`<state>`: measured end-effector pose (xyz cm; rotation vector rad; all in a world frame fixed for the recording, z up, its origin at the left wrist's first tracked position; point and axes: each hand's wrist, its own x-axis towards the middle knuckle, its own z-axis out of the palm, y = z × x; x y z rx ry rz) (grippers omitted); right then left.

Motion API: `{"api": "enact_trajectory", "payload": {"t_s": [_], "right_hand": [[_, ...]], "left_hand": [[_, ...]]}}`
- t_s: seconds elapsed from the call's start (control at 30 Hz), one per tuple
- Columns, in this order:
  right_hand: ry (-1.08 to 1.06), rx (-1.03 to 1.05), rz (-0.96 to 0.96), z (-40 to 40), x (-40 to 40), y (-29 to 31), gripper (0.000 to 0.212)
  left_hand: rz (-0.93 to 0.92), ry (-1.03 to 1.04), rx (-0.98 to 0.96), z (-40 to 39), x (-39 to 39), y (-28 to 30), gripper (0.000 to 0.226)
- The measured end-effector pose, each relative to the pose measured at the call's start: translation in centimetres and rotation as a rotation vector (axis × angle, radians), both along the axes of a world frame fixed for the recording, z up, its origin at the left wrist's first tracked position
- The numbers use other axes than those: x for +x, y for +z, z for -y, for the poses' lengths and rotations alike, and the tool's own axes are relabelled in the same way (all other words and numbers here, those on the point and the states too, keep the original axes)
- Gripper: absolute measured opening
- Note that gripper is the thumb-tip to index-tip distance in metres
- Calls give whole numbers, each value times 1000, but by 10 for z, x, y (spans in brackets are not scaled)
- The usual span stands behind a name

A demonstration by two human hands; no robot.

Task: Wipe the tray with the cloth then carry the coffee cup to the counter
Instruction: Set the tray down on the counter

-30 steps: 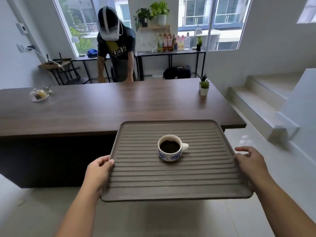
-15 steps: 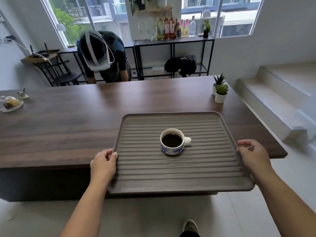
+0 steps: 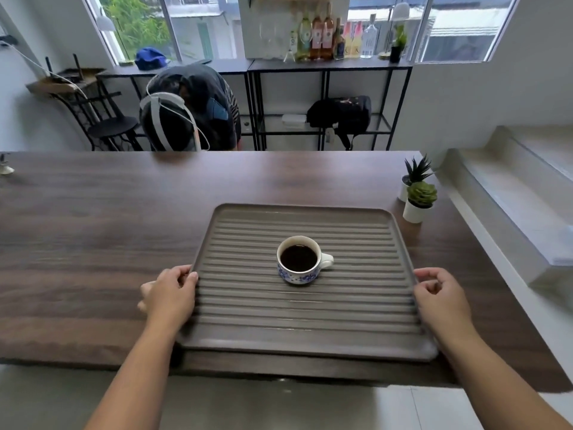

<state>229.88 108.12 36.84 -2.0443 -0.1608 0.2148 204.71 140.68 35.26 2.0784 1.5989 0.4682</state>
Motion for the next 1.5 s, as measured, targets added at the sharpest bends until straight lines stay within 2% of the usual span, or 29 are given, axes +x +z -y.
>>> {"api": "enact_trajectory", "payload": {"t_s": [0.5, 0.87, 1.13, 1.23, 1.3, 1.37, 1.5], "right_hand": [[-47, -128, 67, -47, 28, -2, 15], [-2, -319, 137, -60, 44, -3, 22], [2, -306, 137, -58, 44, -5, 27], [12, -283, 105, -58, 46, -2, 24], [19, -266, 72, -57, 48, 0, 21], [12, -236, 38, -54, 53, 0, 19], [-19, -89, -65, -46, 63, -2, 27]], "left_hand": [[14, -24, -39, -44, 32, -5, 30], [57, -37, -198, -59, 49, -2, 35], [14, -25, -178, -61, 53, 0, 32], [-54, -48, -126, -58, 54, 4, 36], [-118, -80, 11, -51, 56, 13, 41], [-95, -149, 145, -39, 65, 28, 45], [14, -390, 224, 7, 109, 68, 47]]}}
